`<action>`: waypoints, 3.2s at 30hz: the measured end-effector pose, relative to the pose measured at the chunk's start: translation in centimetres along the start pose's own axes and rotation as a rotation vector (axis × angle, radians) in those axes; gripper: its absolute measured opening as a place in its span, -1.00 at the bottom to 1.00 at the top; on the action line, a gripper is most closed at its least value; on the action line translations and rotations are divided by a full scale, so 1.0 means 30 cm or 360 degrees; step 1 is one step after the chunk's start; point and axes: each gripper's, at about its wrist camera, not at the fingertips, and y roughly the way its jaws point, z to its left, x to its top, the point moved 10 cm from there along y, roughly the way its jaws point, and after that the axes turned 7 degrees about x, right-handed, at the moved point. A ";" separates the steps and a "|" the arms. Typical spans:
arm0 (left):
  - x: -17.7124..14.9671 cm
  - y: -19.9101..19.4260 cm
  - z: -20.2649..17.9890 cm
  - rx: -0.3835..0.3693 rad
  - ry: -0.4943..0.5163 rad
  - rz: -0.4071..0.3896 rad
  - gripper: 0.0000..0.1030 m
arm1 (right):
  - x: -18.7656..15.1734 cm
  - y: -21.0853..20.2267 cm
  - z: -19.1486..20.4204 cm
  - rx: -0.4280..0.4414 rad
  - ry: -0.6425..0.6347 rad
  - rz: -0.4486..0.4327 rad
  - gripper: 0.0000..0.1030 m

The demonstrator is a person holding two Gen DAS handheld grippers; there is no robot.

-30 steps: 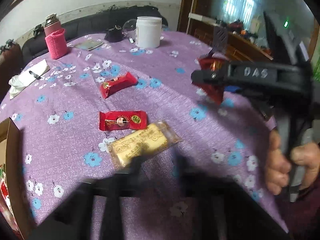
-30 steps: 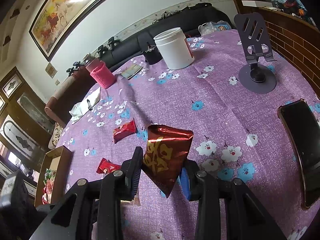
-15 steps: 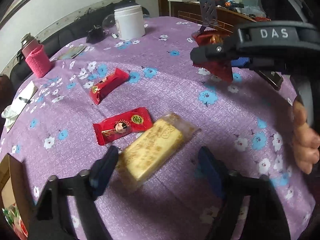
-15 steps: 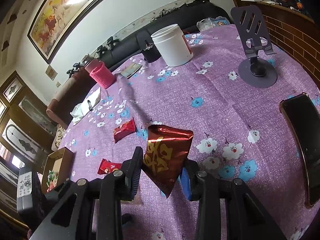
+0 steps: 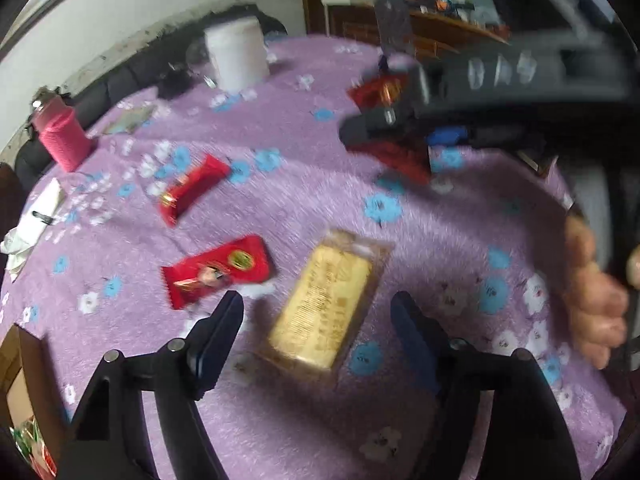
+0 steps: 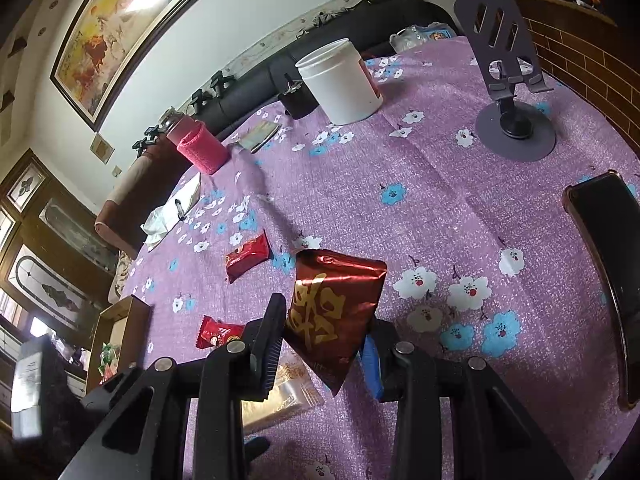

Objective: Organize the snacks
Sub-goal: 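Grasp the yellow cake packet with the left tool, then carry the cake packet and red-gold bag into the tray, open both tools, then reach and grasp a red doll-printed candy bar with the right tool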

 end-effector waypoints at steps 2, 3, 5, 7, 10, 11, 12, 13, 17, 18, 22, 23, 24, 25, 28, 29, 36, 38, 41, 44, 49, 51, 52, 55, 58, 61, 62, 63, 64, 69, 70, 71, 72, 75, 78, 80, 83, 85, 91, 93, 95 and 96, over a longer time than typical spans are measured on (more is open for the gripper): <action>0.003 -0.005 -0.014 -0.0070 -0.0038 -0.0014 -0.29 | -0.001 -0.001 0.000 0.0003 0.0003 0.0002 -0.28; 0.006 -0.012 -0.021 -0.0094 -0.0064 -0.0010 -0.38 | -0.001 -0.001 0.000 0.0002 0.0002 -0.0001 -0.28; 0.002 -0.019 -0.029 -0.0063 -0.0058 -0.0012 -0.38 | 0.004 -0.002 -0.005 -0.0006 0.0000 -0.0009 -0.28; -0.006 -0.031 -0.029 -0.0065 -0.0093 -0.0014 -0.38 | 0.005 -0.003 -0.009 -0.0010 0.0003 -0.0011 -0.28; -0.021 -0.075 0.011 -0.0096 -0.0240 -0.0046 -0.38 | 0.006 -0.008 -0.003 -0.0004 -0.0010 -0.0021 -0.28; -0.028 -0.104 0.038 -0.0105 -0.0306 -0.0070 -0.38 | 0.007 -0.010 0.003 0.0003 -0.0022 -0.0027 -0.28; -0.036 -0.135 0.065 -0.0107 -0.0360 -0.0095 -0.37 | 0.006 -0.012 0.013 0.0013 -0.0038 -0.0032 -0.28; -0.046 -0.165 0.089 -0.0105 -0.0402 -0.0116 -0.37 | 0.004 -0.015 0.026 0.0023 -0.0060 -0.0040 -0.28; -0.109 -0.300 0.213 -0.0067 -0.0545 -0.0204 -0.37 | -0.010 -0.017 0.080 0.0038 -0.0165 -0.0053 -0.28; -0.139 -0.349 0.264 -0.0044 -0.0597 -0.0232 -0.37 | -0.017 -0.014 0.095 0.0037 -0.0191 -0.0052 -0.28; -0.235 -0.479 0.464 0.0065 -0.0751 -0.0279 -0.36 | -0.056 -0.005 0.169 0.0020 -0.0296 -0.0036 -0.29; -0.265 -0.509 0.531 0.0115 -0.0790 -0.0280 -0.36 | -0.067 -0.002 0.192 0.0008 -0.0336 -0.0026 -0.29; -0.289 -0.533 0.594 0.0162 -0.0824 -0.0278 -0.36 | -0.079 0.000 0.222 -0.0003 -0.0382 -0.0016 -0.29; -0.314 -0.553 0.647 0.0203 -0.0856 -0.0276 -0.36 | -0.097 0.002 0.269 -0.0001 -0.0430 -0.0001 -0.29; -0.398 -0.586 0.823 0.0281 -0.1000 -0.0244 -0.36 | -0.137 0.018 0.405 0.0071 -0.0512 0.0055 -0.28; -0.420 -0.581 0.871 0.0287 -0.1045 -0.0232 -0.36 | -0.149 0.027 0.452 0.0098 -0.0537 0.0077 -0.28; -0.550 -0.478 1.141 0.0342 -0.1298 -0.0128 -0.36 | -0.244 0.194 0.837 0.0271 -0.0732 0.0279 -0.27; -0.572 -0.450 1.169 0.0342 -0.1315 -0.0102 -0.36 | -0.287 0.271 0.939 0.0296 -0.0799 0.0340 -0.27; -0.590 -0.411 1.208 0.0339 -0.1331 -0.0065 -0.36 | -0.350 0.385 1.042 0.0303 -0.0878 0.0427 -0.27; -0.601 -0.379 1.242 0.0329 -0.1355 -0.0044 -0.36 | -0.405 0.506 1.105 0.0272 -0.0934 0.0508 -0.27; -0.617 -0.357 1.283 0.0315 -0.1392 -0.0045 -0.36 | -0.460 0.646 1.138 0.0212 -0.0973 0.0591 -0.27; -0.628 -0.363 1.297 0.0330 -0.1407 -0.0058 -0.32 | -0.465 0.671 1.136 0.0194 -0.0980 0.0598 -0.27; -0.630 -0.364 1.302 0.0328 -0.1417 -0.0064 -0.31 | -0.463 0.677 1.133 0.0188 -0.0984 0.0597 -0.26; -0.641 -0.386 1.311 0.0323 -0.1451 -0.0099 -0.19 | -0.462 0.686 1.131 0.0170 -0.0990 0.0585 -0.26; -0.640 -0.432 1.305 0.0339 -0.1472 -0.0146 -0.04 | -0.452 0.687 1.132 0.0182 -0.0968 0.0575 -0.19; -0.619 -0.489 1.283 0.0356 -0.1465 -0.0192 0.16 | -0.438 0.664 1.143 0.0230 -0.0935 0.0566 0.23; -0.610 -0.513 1.273 0.0366 -0.1455 -0.0210 0.19 | -0.425 0.647 1.147 0.0237 -0.0933 0.0541 0.24; -0.597 -0.547 1.256 0.0380 -0.1438 -0.0240 0.20 | -0.412 0.629 1.148 0.0241 -0.0930 0.0524 0.24; -0.587 -0.570 1.243 0.0385 -0.1426 -0.0260 0.20 | -0.396 0.607 1.148 0.0248 -0.0922 0.0510 0.24; -0.509 -0.752 1.091 0.0305 -0.1358 -0.0457 0.41 | -0.259 0.431 1.039 0.0219 -0.0901 0.0372 0.24; -0.491 -0.778 1.062 0.0272 -0.1350 -0.0496 0.51 | -0.221 0.391 0.983 0.0172 -0.0896 0.0334 0.24; -0.472 -0.809 1.024 0.0234 -0.1340 -0.0540 0.57 | -0.187 0.356 0.923 0.0121 -0.0885 0.0303 0.24; -0.450 -0.838 0.978 0.0190 -0.1323 -0.0583 0.58 | -0.160 0.327 0.869 0.0075 -0.0867 0.0281 0.24; -0.396 -0.876 0.838 0.0053 -0.1266 -0.0668 0.65 | -0.067 0.267 0.641 -0.0111 -0.0743 0.0232 0.24; -0.368 -0.841 0.696 -0.0052 -0.1217 -0.0669 0.65 | -0.031 0.257 0.417 -0.0184 -0.0536 0.0270 0.24; -0.366 -0.803 0.628 -0.0104 -0.1205 -0.0637 0.65 | -0.031 0.272 0.333 -0.0171 -0.0427 0.0298 0.24; -0.366 -0.721 0.545 -0.0168 -0.1230 -0.0569 0.65 | -0.052 0.311 0.276 -0.0063 -0.0292 0.0345 0.24; -0.366 -0.680 0.514 -0.0145 -0.1229 -0.0524 0.65 | -0.073 0.339 0.261 -0.0009 -0.0230 0.0366 0.24; -0.370 -0.641 0.458 -0.0146 -0.1171 -0.0478 0.65 | -0.233 0.334 0.398 0.0359 -0.0272 0.0650 0.27; -0.370 -0.627 0.441 -0.0148 -0.1138 -0.0467 0.65 | -0.300 0.281 0.487 0.0541 -0.0425 0.0777 0.27; -0.367 -0.603 0.422 -0.0168 -0.1120 -0.0444 0.65 | -0.259 0.250 0.483 0.0414 -0.0557 0.0659 0.26; -0.365 -0.592 0.411 -0.0185 -0.1116 -0.0434 0.65 | -0.212 0.248 0.457 0.0253 -0.0626 0.0563 0.26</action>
